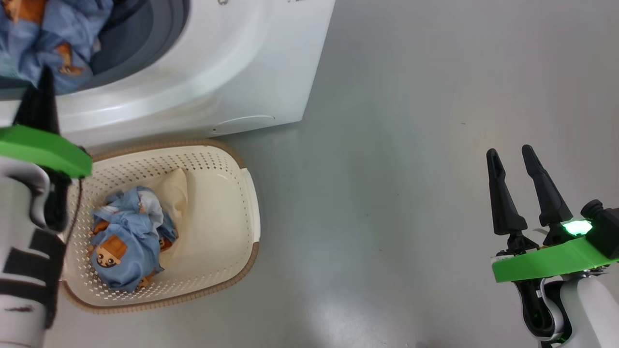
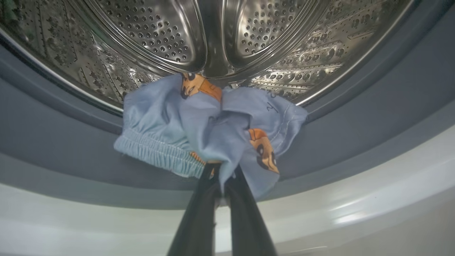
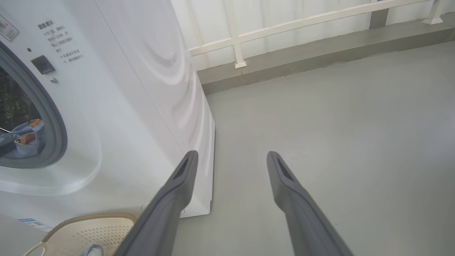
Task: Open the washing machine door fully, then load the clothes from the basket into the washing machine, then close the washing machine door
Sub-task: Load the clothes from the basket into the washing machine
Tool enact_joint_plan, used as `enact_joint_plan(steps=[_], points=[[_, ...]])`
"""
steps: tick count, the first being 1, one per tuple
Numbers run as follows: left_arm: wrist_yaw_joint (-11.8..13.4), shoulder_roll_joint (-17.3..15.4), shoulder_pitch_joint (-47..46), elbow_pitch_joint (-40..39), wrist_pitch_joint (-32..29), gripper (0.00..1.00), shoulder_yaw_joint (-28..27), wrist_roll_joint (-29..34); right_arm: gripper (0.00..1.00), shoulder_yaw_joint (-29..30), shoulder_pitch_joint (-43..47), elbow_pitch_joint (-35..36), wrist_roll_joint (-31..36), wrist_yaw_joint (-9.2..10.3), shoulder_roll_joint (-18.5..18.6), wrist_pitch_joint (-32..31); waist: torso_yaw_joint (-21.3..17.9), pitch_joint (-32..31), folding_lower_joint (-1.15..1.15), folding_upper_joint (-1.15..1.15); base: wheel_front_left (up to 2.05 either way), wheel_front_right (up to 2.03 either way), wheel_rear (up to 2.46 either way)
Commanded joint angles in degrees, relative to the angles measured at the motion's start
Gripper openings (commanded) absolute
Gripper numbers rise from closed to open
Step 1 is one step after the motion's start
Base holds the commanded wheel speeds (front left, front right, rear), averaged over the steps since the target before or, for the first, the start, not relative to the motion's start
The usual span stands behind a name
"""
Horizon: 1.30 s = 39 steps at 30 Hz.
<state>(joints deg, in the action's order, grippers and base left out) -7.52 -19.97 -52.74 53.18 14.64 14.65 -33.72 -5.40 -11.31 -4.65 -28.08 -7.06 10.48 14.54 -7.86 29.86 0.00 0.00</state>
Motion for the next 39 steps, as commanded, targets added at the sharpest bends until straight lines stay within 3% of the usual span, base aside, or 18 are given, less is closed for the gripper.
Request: enact_joint_plan(steps=[1,14,26,27,29,30,39], points=[[0.0,-3.6,-2.5,-1.5,0.4,0.00,-0.8,0.0,1.00,-1.1,-0.8,1.5,0.9,-0.43,0.2,0.5,-0.1,0.5,0.00,0.00,0.00,0.00,0.00],[0.0,-6.9,-15.1,2.5,0.4,0.00,1.8,3.6,1.00,-3.9,-3.2,1.9,0.6,-0.43,-0.7,0.5,-2.9,4.3,0.00,0.00,0.00,0.00,0.00],[0.0,-7.1,-24.0,15.2,0.3,0.00,6.3,6.6,1.00,-4.4,-3.8,2.3,0.7,-0.43,-1.9,0.5,-5.2,6.7,0.00,0.00,0.00,0.00,0.00],[0.0,-6.9,-24.4,15.7,0.3,0.07,6.6,6.6,1.00,-4.5,-3.9,2.2,0.7,-0.43,-2.0,0.5,-5.2,6.6,0.00,0.00,0.00,0.00,0.00],[0.0,-6.7,-24.8,16.7,0.3,0.50,7.1,6.4,1.00,-4.5,-4.0,2.0,0.7,-0.43,-2.3,0.5,-5.1,6.5,0.00,0.00,0.00,0.00,0.00],[0.0,-6.6,-24.7,17.2,0.2,1.00,7.2,6.1,1.00,-4.5,-4.1,2.0,0.7,-0.43,-2.3,0.5,-5.1,6.3,0.00,0.00,0.00,0.00,0.00],[0.0,-5.4,-22.2,17.3,0.3,1.00,7.6,2.5,1.00,-4.2,-4.4,1.8,0.5,-0.43,-2.0,0.5,-4.1,4.7,0.00,0.00,0.00,0.00,0.00]])
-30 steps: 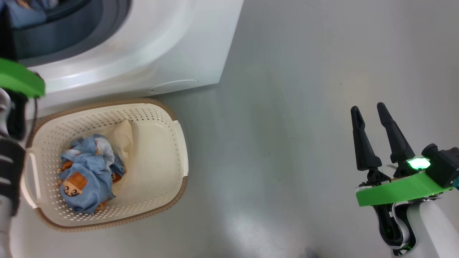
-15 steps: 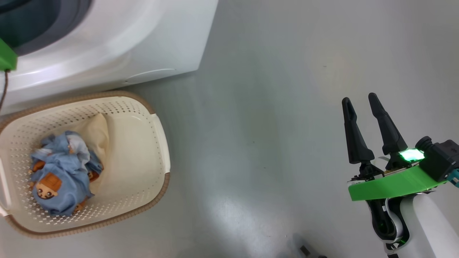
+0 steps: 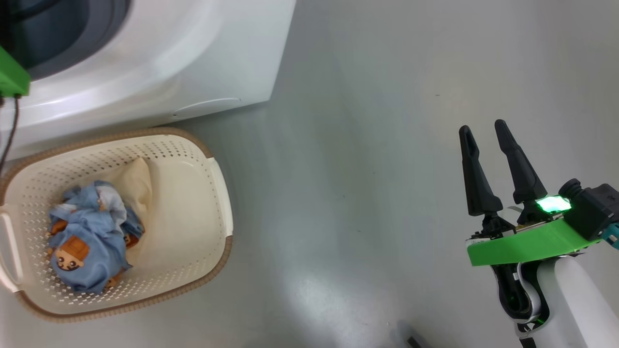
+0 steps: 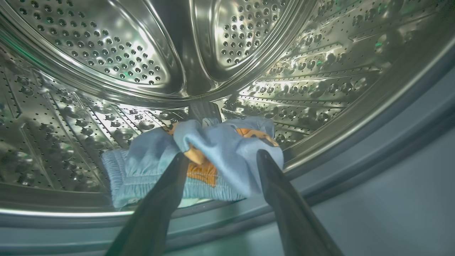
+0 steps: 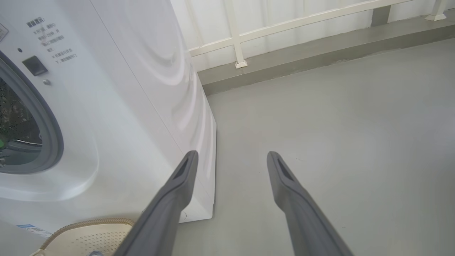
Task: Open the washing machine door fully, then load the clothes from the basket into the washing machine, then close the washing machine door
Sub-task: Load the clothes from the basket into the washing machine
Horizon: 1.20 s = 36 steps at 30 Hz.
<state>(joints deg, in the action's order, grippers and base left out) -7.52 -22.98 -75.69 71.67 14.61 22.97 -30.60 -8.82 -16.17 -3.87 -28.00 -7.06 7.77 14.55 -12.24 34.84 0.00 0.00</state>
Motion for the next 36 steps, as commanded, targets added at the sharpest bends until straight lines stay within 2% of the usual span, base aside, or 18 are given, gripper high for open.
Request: enact_joint_plan(steps=[1,5,13,26,36], points=[[0.0,-2.2,1.2,-1.7,0.3,1.00,-0.8,-1.1,1.00,-0.6,0.6,1.0,0.5,-0.43,0.8,0.4,0.6,-0.6,0.00,0.00,0.00,0.00,0.00],[0.0,-2.1,3.4,-5.8,0.4,1.00,-2.8,-2.6,1.00,-0.1,1.0,1.0,0.5,-0.43,1.1,0.4,1.5,-1.4,0.00,0.00,0.00,0.00,0.00],[0.6,-0.7,10.1,-16.4,0.4,1.00,-13.0,-3.5,1.00,0.9,1.3,1.0,0.5,-0.43,1.3,0.4,3.3,-3.8,0.00,0.00,0.00,0.00,0.00],[0.2,7.1,29.6,-32.2,0.4,1.00,-27.0,7.5,1.00,2.7,4.6,0.0,0.1,-0.43,3.0,0.4,6.6,-12.6,0.00,0.00,0.00,0.00,0.00],[0.0,11.4,44.1,-40.1,0.4,1.00,-30.5,14.1,1.00,4.2,8.8,-0.8,-0.5,-0.43,5.6,0.4,9.0,-20.2,0.00,0.00,0.00,0.00,0.00]])
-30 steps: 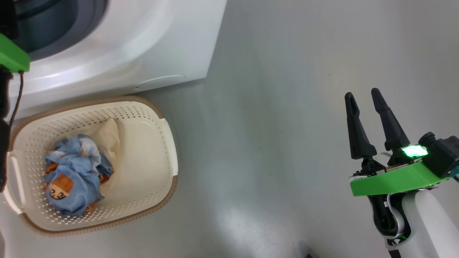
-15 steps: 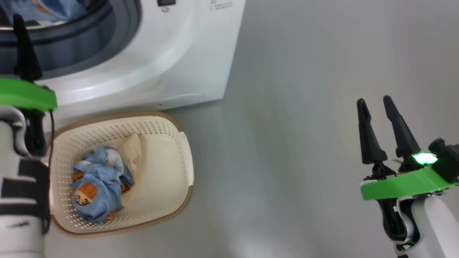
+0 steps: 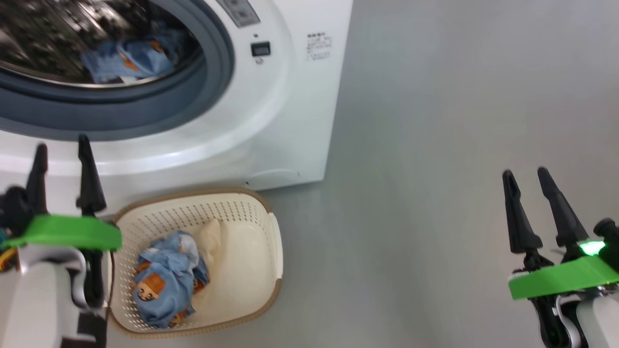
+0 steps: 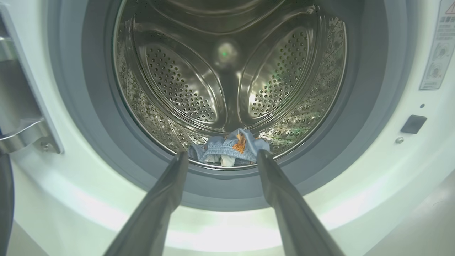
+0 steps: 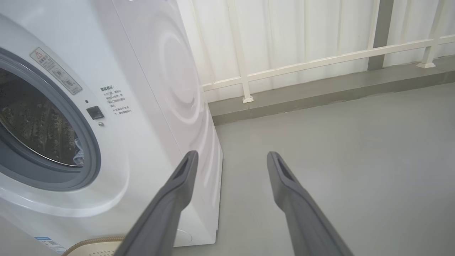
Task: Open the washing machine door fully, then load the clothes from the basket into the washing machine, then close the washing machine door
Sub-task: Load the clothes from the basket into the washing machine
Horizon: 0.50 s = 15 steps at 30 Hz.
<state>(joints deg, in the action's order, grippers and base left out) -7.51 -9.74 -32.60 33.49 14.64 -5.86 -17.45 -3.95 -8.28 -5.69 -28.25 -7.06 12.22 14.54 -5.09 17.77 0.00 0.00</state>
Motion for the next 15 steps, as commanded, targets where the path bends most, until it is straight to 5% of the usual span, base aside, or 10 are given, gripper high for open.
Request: enact_joint_plan(steps=[1,15], points=[[0.0,-1.5,2.2,-2.7,0.4,1.00,-1.9,1.4,1.00,-0.6,1.4,1.0,-0.3,-0.43,1.4,0.5,2.2,-3.8,0.00,0.00,0.00,0.00,0.00],[0.0,0.7,17.8,-10.7,0.4,1.00,-3.1,4.5,1.00,1.1,10.1,1.0,-1.5,-0.43,3.7,0.5,4.8,-13.0,0.00,0.00,0.00,0.00,0.00]])
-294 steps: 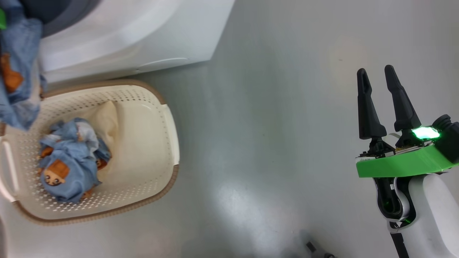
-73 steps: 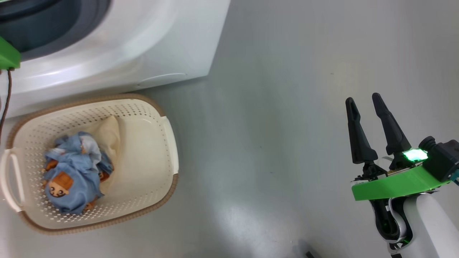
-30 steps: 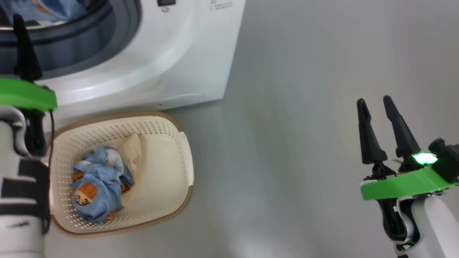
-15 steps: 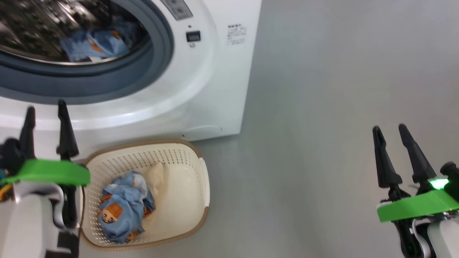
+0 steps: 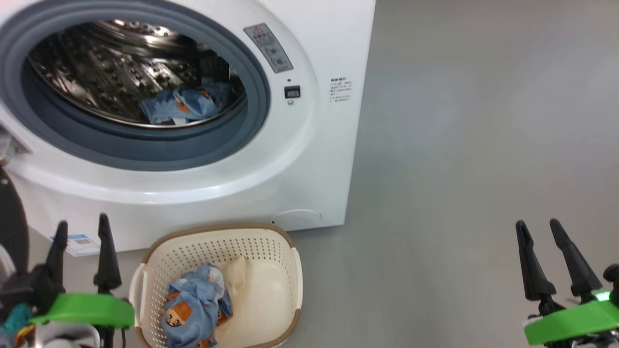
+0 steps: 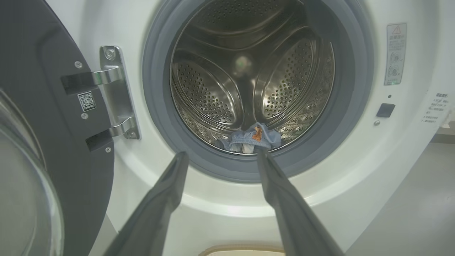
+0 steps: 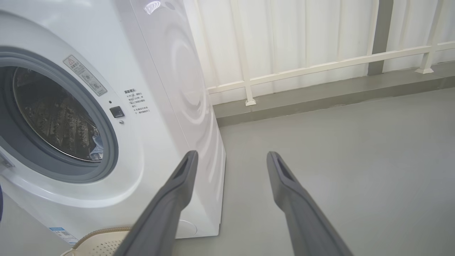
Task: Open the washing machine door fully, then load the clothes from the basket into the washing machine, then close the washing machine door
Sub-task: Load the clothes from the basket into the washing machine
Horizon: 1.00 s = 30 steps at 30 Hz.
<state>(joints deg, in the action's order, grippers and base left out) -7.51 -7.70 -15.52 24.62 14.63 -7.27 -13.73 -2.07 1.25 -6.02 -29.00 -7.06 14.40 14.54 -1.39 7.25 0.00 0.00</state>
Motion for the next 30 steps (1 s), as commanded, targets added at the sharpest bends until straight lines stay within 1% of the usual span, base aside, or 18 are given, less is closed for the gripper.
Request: enact_joint_plan(steps=[1,4,18,30], points=[[0.0,-1.4,1.7,-2.3,0.4,1.00,-1.7,0.8,1.00,-0.7,1.2,1.4,-0.9,-0.43,1.6,0.5,1.2,-3.1,0.00,0.00,0.00,0.00,0.00],[0.0,-1.3,4.9,-3.6,0.4,1.00,-2.0,0.9,1.00,-0.3,3.1,1.5,-1.0,-0.43,1.9,0.5,1.6,-4.6,0.00,0.00,0.00,0.00,0.00],[0.0,-0.9,13.3,-8.3,0.4,1.00,-1.6,0.4,1.00,2.3,8.8,2.2,-1.3,-0.43,1.4,0.5,3.2,-7.6,0.00,0.00,0.00,0.00,0.00],[0.0,-0.6,16.0,-9.9,0.4,1.00,-1.4,0.3,1.00,3.0,9.9,2.6,-1.2,-0.43,0.9,0.5,3.6,-8.2,0.00,0.00,0.00,0.00,0.00]])
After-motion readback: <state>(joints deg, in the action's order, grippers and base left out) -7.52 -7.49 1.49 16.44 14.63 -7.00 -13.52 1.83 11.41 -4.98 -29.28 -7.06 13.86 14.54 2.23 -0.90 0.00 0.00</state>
